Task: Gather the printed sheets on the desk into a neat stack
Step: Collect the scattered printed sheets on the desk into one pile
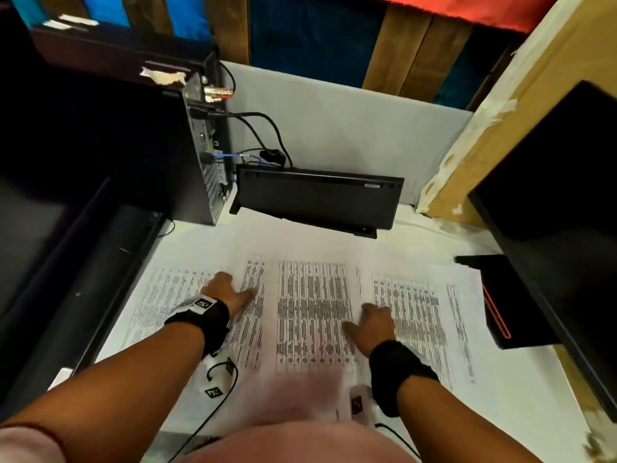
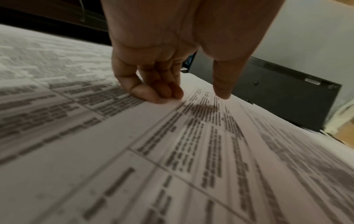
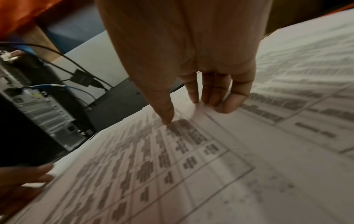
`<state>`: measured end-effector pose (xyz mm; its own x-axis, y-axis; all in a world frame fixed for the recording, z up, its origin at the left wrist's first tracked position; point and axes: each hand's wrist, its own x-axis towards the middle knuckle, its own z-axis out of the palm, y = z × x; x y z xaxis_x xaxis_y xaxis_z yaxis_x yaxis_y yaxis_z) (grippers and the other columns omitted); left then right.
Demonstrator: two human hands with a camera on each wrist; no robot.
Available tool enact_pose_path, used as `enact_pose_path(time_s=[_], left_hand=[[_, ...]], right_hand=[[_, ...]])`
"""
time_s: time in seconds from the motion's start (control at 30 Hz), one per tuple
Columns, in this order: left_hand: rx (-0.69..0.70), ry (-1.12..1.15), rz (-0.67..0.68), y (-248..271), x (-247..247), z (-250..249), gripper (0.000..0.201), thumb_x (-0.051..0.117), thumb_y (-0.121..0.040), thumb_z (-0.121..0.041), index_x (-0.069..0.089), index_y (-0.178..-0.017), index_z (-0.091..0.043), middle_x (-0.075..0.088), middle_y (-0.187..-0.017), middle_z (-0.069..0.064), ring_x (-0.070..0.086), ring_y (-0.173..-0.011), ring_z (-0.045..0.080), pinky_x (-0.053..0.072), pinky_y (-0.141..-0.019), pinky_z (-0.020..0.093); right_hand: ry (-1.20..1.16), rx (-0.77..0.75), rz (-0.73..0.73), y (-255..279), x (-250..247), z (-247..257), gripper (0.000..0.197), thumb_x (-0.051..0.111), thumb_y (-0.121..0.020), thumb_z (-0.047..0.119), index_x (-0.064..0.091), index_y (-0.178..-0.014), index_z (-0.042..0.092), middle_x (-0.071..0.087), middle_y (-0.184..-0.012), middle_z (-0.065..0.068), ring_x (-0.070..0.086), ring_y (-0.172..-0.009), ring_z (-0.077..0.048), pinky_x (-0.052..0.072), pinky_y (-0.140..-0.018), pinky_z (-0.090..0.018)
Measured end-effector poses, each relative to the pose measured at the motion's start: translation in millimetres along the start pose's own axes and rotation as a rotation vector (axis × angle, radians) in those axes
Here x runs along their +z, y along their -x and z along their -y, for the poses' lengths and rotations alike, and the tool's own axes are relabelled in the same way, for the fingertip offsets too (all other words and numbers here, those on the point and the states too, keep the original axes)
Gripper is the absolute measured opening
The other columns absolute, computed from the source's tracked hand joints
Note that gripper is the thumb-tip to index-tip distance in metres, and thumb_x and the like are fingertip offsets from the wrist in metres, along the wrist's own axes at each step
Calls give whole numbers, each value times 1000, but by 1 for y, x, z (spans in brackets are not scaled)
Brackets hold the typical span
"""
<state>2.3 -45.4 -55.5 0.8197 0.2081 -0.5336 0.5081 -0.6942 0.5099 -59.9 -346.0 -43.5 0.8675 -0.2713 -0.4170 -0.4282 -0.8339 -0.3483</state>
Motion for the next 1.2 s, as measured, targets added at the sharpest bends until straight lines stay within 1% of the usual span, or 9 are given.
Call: enact_pose_path(time_s=[0.1,0.2,0.37,0.57,0.7,0.8,0.9,1.03,1.2], left_hand=[[7,-160,-12,11,4,-12,82,59,-61,-79,57,-124,-28,48,-137,13,39,-130,38,38,-105,50],[-31,-227,-31,24,13,-26,116,72,-47,-78,29,-143,-29,28,-149,16,21,-139,45,32,-107,60],[-77,-323,-58,26,21,-29,140,87,-41,-61,5,-148,-24,26,-148,21,28,-136,48,38,-103,61],[-146,-137,9,15,10,-22,126,96,-37,-42,29,-138,-9,46,-137,20,51,-121,42,49,-97,52],[-116,-144,50,19,8,-20,111,92,-49,-44,40,-139,-6,50,-139,17,53,-122,38,50,-98,45],[-98,-45,19,21,12,-23,76,86,-66,-27,47,-127,-2,53,-133,21,55,-112,36,48,-89,40],[-38,44,19,19,16,-16,58,83,-71,-17,47,-113,1,57,-121,23,55,-105,34,45,-82,37],[12,139,32,22,12,-9,83,83,-70,-16,38,-138,0,49,-140,23,48,-128,38,42,-103,43],[26,217,54,17,7,3,71,84,-67,-13,47,-128,-8,60,-127,14,57,-116,33,47,-99,43]], right_hand=[[-196,-40,113,-2,7,7,69,69,-84,34,41,-142,10,40,-139,-14,50,-123,-31,47,-102,-36],[-439,-27,52,-6,-2,1,52,72,-83,20,54,-130,9,54,-114,-7,56,-95,-19,47,-72,-20],[-275,452,-341,-10,-56,-61,74,82,-67,23,49,-132,10,51,-127,-20,52,-116,-37,47,-94,-43],[-103,764,-237,0,-82,-142,135,90,-35,60,28,-140,3,44,-138,-24,43,-129,-41,35,-106,-52],[-307,704,-223,-7,-69,-163,126,90,-16,57,42,-122,8,61,-123,-17,56,-117,-40,46,-100,-53],[-326,582,-312,0,-74,-142,67,87,-57,25,51,-110,4,68,-109,-20,63,-96,-37,53,-89,-42],[-259,438,-360,4,-87,-115,34,69,-74,4,58,-106,0,68,-101,-24,59,-82,-33,50,-73,-34],[-285,274,-426,20,-121,-80,30,63,-74,1,56,-103,6,66,-90,-17,64,-81,-35,53,-70,-35],[-292,51,-645,62,-186,-33,45,65,-76,3,53,-117,16,57,-86,-8,56,-77,-28,44,-70,-32]])
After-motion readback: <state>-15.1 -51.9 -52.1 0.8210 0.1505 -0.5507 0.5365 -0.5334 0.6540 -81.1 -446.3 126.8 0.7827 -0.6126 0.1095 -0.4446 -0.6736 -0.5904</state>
